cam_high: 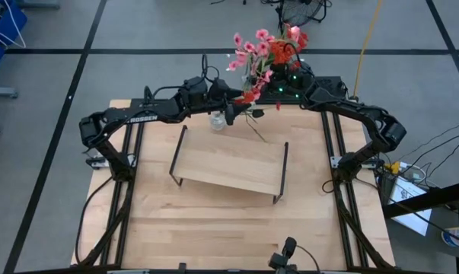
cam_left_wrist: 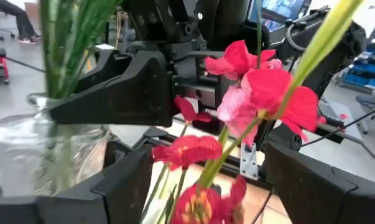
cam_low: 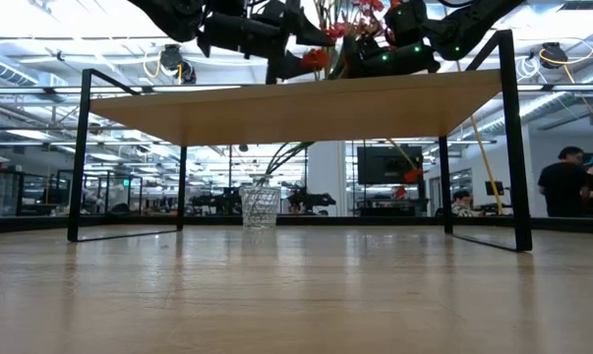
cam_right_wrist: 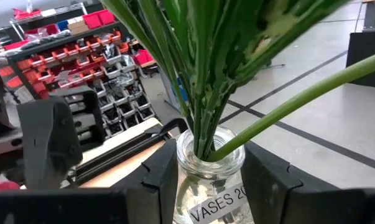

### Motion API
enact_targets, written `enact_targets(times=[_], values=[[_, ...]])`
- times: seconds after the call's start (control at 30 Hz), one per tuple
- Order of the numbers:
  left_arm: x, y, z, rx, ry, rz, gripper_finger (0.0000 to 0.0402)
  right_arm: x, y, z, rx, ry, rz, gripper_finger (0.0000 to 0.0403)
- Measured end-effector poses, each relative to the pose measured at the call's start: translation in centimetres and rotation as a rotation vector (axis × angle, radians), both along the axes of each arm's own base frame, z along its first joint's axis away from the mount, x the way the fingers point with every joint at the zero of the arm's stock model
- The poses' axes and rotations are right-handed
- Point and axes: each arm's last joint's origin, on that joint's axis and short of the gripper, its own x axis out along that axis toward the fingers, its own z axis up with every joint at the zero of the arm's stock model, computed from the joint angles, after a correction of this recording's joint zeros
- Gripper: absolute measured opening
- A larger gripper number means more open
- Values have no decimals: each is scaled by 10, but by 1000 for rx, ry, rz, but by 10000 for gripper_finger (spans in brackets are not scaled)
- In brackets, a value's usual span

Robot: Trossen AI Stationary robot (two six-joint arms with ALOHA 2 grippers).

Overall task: Pick and place flowers into a vace then onto a shelf
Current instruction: Put the right transparent flower vase on the shelf

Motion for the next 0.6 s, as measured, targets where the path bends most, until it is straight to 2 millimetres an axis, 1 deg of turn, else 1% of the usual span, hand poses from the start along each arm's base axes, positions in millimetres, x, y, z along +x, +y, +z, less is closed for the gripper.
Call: enact_targets(times=[0.13,0.3,0.4,0.6], values=[[7,0,-9,-13,6,10,279,1,1,0,-10,5,-3,131],[7,3,-6,2,-25,41,225,1,0,0,0,0,-20,131],[5,6,-6,1,-22,54,180,1,1,0,2,-1,-17,131],[2,12,-7,2,-12,79,67,1,1,0,3,-3,-16,131]])
